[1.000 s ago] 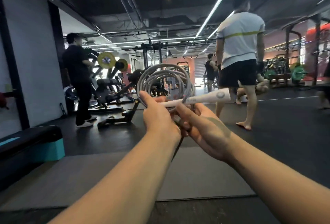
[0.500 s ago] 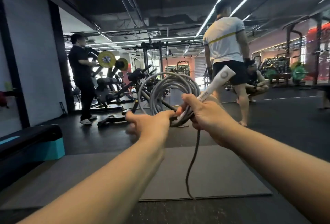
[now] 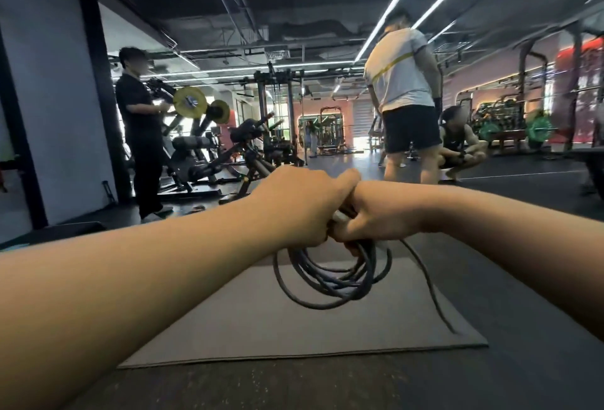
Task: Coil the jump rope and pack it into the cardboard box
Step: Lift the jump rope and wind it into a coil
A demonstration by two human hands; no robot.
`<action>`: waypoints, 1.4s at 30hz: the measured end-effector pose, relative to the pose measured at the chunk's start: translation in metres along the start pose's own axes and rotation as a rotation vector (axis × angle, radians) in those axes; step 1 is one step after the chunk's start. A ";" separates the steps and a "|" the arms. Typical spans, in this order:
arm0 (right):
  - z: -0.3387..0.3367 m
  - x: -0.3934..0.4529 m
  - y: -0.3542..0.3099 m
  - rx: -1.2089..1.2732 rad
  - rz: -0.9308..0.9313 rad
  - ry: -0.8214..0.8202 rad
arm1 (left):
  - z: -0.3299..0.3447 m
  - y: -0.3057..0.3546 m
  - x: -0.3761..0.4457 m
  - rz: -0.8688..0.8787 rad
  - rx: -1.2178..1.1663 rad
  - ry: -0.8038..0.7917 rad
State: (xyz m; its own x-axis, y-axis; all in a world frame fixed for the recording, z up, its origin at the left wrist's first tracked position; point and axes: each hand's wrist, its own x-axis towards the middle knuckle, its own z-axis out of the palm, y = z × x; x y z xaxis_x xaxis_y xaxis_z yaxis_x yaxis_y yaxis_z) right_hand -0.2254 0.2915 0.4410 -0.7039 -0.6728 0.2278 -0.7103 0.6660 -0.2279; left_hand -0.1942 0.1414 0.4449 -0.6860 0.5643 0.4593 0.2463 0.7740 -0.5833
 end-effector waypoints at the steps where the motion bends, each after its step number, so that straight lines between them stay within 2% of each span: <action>1: -0.001 -0.001 0.001 0.013 -0.007 -0.017 | 0.003 0.001 -0.001 -0.045 -0.128 -0.051; 5: -0.002 -0.004 0.003 0.015 -0.024 -0.081 | 0.011 -0.008 -0.007 -0.025 -0.629 -0.271; 8: -0.007 -0.008 0.005 0.064 -0.023 -0.067 | 0.013 -0.011 -0.012 -0.009 -0.733 -0.363; 12: -0.015 -0.018 0.009 0.180 0.048 -0.057 | 0.008 -0.018 -0.012 -0.065 -0.675 -0.373; 14: -0.020 -0.022 0.015 0.225 0.107 -0.075 | 0.004 -0.025 -0.014 -0.043 -0.482 -0.399; 17: -0.031 -0.030 0.037 0.274 0.175 -0.069 | 0.008 -0.043 -0.029 -0.105 -0.254 -0.443; 19: -0.035 -0.040 0.054 0.234 0.181 -0.009 | 0.016 -0.060 -0.043 -0.212 -0.312 -0.440; 21: -0.033 -0.047 0.067 0.245 0.188 0.072 | 0.021 -0.071 -0.054 -0.373 -0.501 -0.390; 24: -0.019 -0.042 0.073 0.309 0.165 0.192 | 0.032 -0.064 -0.056 -0.617 -0.812 -0.214; 28: 0.009 -0.029 0.073 0.705 0.128 0.300 | 0.050 -0.033 -0.044 -0.999 -1.523 0.040; 33: 0.056 -0.021 0.059 1.034 0.096 0.418 | 0.049 -0.011 -0.016 -1.163 -2.229 0.230; 35: 0.072 -0.018 0.044 1.327 0.081 0.372 | 0.043 0.001 -0.003 -1.262 -2.301 0.328; 37: 0.079 -0.014 0.030 1.556 0.005 0.311 | 0.039 0.013 0.009 -1.346 -2.265 0.418; 38: 0.082 -0.011 0.024 1.575 -0.041 0.298 | 0.036 0.019 0.013 -1.385 -2.244 0.459; 40: 0.089 -0.002 0.010 1.449 -0.089 0.367 | 0.031 0.025 0.020 -1.470 -2.250 0.525; 42: 0.095 0.005 -0.004 1.318 -0.111 0.466 | 0.027 0.028 0.022 -1.471 -2.332 0.490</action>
State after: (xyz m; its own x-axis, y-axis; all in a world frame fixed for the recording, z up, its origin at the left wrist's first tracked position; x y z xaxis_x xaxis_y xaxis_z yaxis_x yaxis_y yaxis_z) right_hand -0.2259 0.2548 0.3532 -0.7654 -0.3611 0.5327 -0.4205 -0.3460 -0.8387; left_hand -0.2210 0.1683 0.4207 -0.9322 -0.3537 -0.0767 0.1691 -0.6130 0.7718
